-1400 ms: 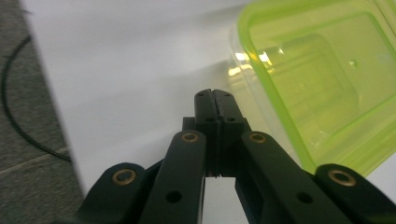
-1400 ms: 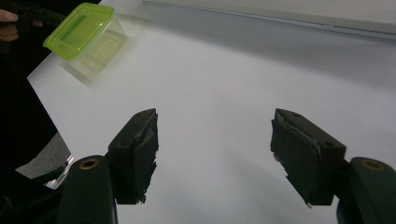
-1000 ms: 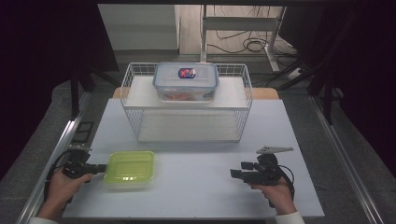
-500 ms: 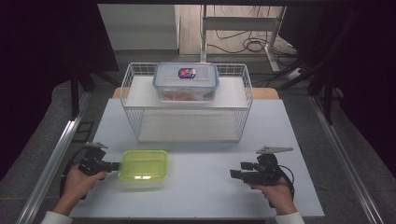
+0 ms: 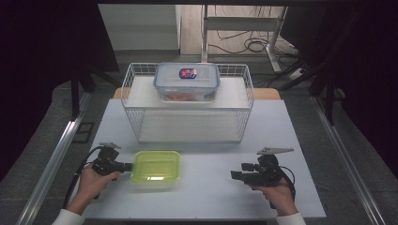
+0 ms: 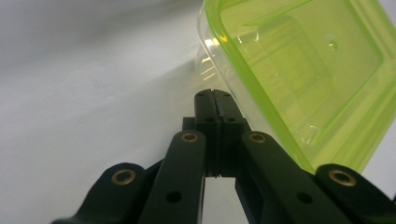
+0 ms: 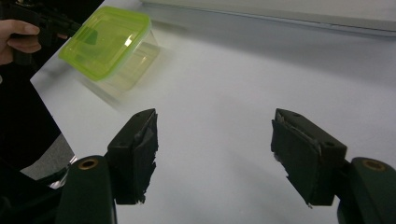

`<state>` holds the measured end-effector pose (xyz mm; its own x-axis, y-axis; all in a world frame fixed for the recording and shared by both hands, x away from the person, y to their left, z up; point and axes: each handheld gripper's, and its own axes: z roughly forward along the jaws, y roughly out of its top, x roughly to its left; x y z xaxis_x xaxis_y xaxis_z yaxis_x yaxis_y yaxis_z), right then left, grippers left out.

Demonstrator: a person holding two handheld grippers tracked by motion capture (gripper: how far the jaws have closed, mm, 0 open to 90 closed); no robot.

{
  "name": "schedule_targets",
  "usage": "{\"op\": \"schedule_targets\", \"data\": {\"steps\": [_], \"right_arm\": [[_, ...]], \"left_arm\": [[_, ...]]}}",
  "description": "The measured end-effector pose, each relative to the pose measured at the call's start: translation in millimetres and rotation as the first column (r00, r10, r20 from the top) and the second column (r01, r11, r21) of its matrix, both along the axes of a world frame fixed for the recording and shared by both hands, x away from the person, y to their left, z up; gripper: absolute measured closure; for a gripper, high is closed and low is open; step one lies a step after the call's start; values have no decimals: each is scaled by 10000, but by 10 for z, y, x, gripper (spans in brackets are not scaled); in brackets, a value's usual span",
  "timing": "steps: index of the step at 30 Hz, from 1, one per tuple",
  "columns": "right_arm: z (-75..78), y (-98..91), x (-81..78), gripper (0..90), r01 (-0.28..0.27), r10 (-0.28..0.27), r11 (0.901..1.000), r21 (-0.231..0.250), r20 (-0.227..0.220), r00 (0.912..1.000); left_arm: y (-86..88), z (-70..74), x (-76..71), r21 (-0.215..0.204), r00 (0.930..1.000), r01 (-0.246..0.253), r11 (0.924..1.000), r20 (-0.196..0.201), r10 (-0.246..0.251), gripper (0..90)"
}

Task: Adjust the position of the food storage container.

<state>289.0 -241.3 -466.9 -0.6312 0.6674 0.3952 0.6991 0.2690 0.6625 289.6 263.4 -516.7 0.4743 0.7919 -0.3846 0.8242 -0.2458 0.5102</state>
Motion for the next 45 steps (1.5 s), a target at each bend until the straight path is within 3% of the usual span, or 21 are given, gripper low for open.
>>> {"op": "schedule_targets", "data": {"steps": [5, 10, 17, 18, 23, 32, 37, 41, 45], "right_arm": [[-10, 11, 1, 314, -59, 59, 10000, -30, -54, 10000], [-12, 16, 0, 314, -74, 74, 10000, -24, -56, 10000], [-13, 10, 2, 314, -50, 50, 10000, -29, -79, 10000], [-14, 11, 2, 314, -50, 50, 10000, -35, -83, 10000], [-12, 10, 0, 313, -68, 68, 10000, -27, -80, 9999], [-20, 11, 4, 313, -75, 75, 10000, -56, -69, 9999], [-27, 16, 5, 313, -119, 119, 9999, -78, -91, 9999], [-22, 3, 6, 313, -57, 56, 10000, -45, -87, 9999], [-15, -9, 3, 313, -25, 25, 10000, -9, -77, 10000]], "left_arm": [[-126, 12, 28, -320, 10000, -56, 9995, 69, 58, 900], [-304, 0, 77, -196, 9996, 267, 9995, -45, -268, 900], [-496, -11, 132, -384, 9989, 448, 9983, -122, -453, 900], [-531, -22, 130, -674, 9988, 436, 9968, -170, -449, 900], [-582, -56, 109, -755, 9971, 711, 9946, -212, -729, 900], [-680, -122, 112, -1526, 9981, 502, 9870, -281, -551, 900], [-701, -152, 119, -1660, 9976, 539, 9847, -340, -603, 900], [-647, -95, 112, -1515, 9994, 342, 9879, -45, -353, 900], [-542, 57, 43, -1391, 9972, 83, 9902, 742, 21, 900]]}}
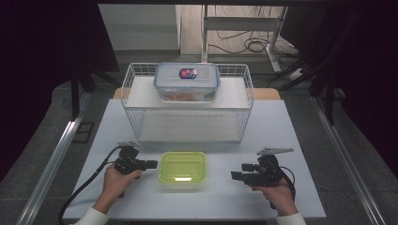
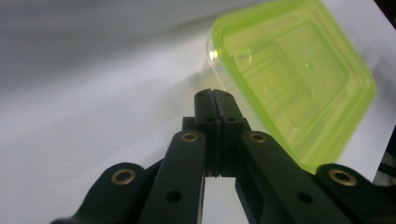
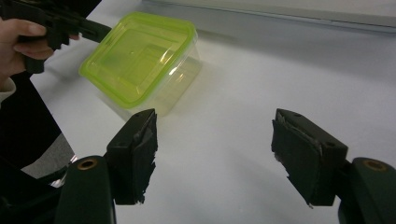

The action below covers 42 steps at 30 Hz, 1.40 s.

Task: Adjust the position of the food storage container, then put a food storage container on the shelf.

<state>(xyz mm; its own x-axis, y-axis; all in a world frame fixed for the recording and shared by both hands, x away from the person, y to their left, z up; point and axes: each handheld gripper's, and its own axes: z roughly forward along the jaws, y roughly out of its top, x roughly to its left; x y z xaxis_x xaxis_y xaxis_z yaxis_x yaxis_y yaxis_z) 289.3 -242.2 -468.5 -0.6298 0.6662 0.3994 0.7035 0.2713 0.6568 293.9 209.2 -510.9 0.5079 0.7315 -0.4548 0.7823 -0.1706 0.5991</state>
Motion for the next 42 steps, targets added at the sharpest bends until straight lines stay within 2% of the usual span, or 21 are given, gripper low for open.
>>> {"op": "schedule_targets", "data": {"steps": [3, 5, 7, 10, 11, 15, 17, 20, 24, 27, 32, 36, 42], "right_arm": [[7, -4, -1, 313, 13, -13, 10000, 35, 17, 10000], [8, -4, -1, 313, 0, 0, 10000, 3, 29, 10000], [4, -1, -1, 313, -4, 4, 10000, -14, 24, 10000], [2, 12, -3, 312, 19, -19, 10000, -5, -1, 10000], [0, 16, -3, 312, 18, -18, 10000, -6, 9, 10000], [3, 54, -20, 297, 33, -35, 10000, 67, 264, 9996], [4, 95, -38, 287, 58, -75, 9990, 451, 374, 9993], [13, 186, -71, 267, -128, 75, 9960, 887, 602, 9982], [26, 313, -112, 245, -408, 328, 9955, 858, 931, 9951], [33, 361, -114, 244, -427, 354, 9963, 746, 956, 9948], [18, 401, -60, 271, -126, 80, 9982, 585, 779, 9969], [3, 445, -30, 284, 25, -65, 9983, 578, 702, 9975], [-2, 572, 18, 301, -81, 40, 9981, 604, 684, 9977]], "left_arm": [[108, 138, -87, 120, 9989, -186, 9998, 439, 180, 870], [182, 229, -155, 10, 9971, -282, 9996, 705, 281, 835], [246, 319, -228, -137, 9941, -554, 9984, 922, 564, 732], [315, 400, -289, -631, 9957, -579, 9963, 683, 622, 463], [322, 421, -319, -754, 9959, -616, 9952, 622, 663, 417], [301, 450, -382, -1018, 9976, -303, 9943, 586, 364, 311], [287, 471, -396, -992, 9969, -368, 9944, 657, 435, 278], [242, 487, -418, -940, 9962, -285, 9952, 798, 361, 258], [171, 460, -429, -726, 9950, -311, 9969, 923, 378, 223], [114, 407, -409, -531, 9960, -109, 9985, 875, 155, 232], [51, 340, -365, -454, 9973, -131, 9989, 718, 163, 245], [-11, 286, -338, -721, 9990, -112, 9973, 417, 142, 273], [-82, 205, -251, -950, 9998, -188, 9953, -55, 183, 328]]}}
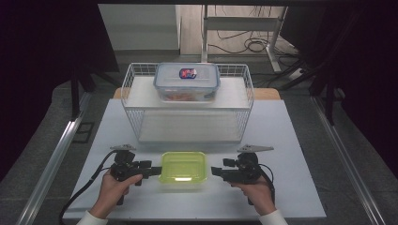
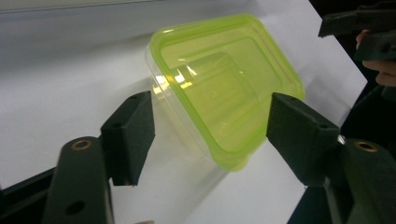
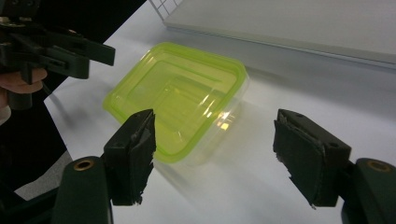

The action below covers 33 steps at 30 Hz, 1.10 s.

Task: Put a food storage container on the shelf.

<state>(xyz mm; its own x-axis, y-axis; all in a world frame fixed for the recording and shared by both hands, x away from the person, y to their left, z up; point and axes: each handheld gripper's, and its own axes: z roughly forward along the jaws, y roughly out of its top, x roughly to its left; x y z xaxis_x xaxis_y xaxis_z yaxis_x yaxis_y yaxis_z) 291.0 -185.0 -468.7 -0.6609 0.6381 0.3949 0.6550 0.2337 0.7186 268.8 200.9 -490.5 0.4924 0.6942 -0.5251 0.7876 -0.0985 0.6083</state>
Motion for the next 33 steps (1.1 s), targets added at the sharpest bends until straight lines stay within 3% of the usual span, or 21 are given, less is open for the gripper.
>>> {"op": "schedule_targets", "data": {"steps": [7, 11, 19, 25, 33], "right_arm": [[-64, 133, 65, 321, -157, 153, 9998, -139, -279, 9995], [-123, 200, 107, 329, -173, 163, 9996, -230, -452, 9988], [-228, 258, 197, 366, -31, 35, 10000, 42, -973, 9953], [-345, 313, 255, 449, 117, -53, 9990, 441, -1420, 9898], [-428, 386, 281, 516, 13, 52, 9993, 380, -1701, 9854]], "left_arm": [[-67, -123, 128, -418, 9974, 62, 9991, -719, -92, 361], [-77, -158, 176, -740, 9956, 41, 9973, -928, -110, 378], [-99, -232, 223, -749, 9919, 200, 9970, -1232, -292, 412], [-116, -272, 245, -871, 9893, 237, 9959, -1417, -359, 455], [-132, -314, 260, -910, 9874, 384, 9951, -1493, -518, 544]]}}
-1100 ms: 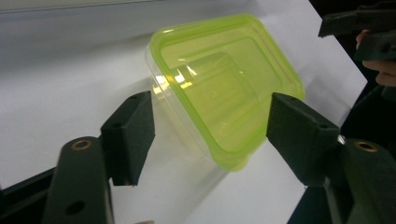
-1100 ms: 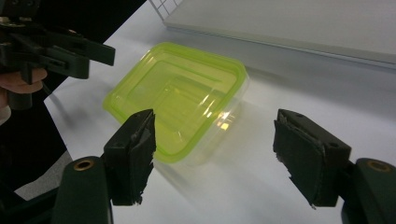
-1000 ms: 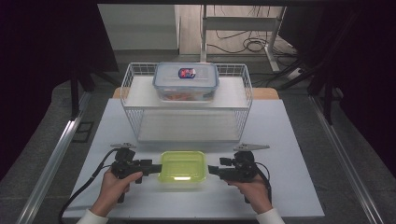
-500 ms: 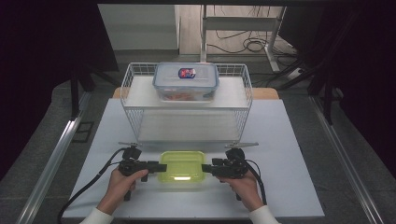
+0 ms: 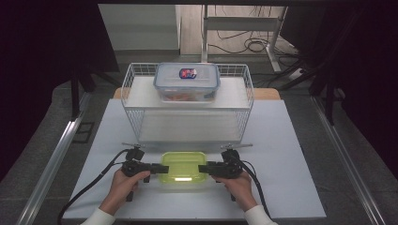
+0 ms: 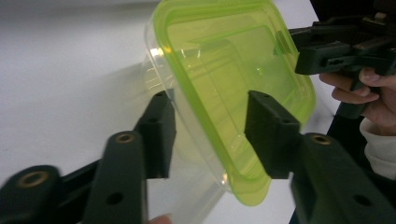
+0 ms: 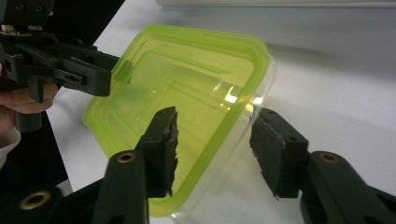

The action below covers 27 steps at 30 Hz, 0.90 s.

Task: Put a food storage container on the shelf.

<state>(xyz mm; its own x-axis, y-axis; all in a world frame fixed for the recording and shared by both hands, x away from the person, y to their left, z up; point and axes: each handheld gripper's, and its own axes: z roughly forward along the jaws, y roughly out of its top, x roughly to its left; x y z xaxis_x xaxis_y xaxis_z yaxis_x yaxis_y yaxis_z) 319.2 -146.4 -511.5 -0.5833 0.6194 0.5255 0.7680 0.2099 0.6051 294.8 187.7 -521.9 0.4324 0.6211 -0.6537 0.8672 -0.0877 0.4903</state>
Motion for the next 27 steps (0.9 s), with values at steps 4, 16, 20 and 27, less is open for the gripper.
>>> {"op": "schedule_targets", "data": {"steps": [4, 16, 20, 27], "right_arm": [[-23, 9, 6, 558, 31, -30, 10000, 55, -180, 9998], [18, -89, -63, 731, 183, -165, 9989, 437, -410, 9990], [34, -134, -83, 766, 227, -188, 9964, 811, -485, 9986], [79, -165, -123, 798, 128, -111, 9955, 935, -191, 9998]], "left_arm": [[-3, -9, -16, 254, 9999, 142, 9996, 68, -144, 620], [-13, 54, -139, 516, 9968, 136, 9986, 784, -176, 717], [-4, 80, -174, 490, 9944, 224, 9985, 1020, -273, 740], [-19, 96, -221, 551, 9925, 266, 9981, 1180, -330, 762]]}}
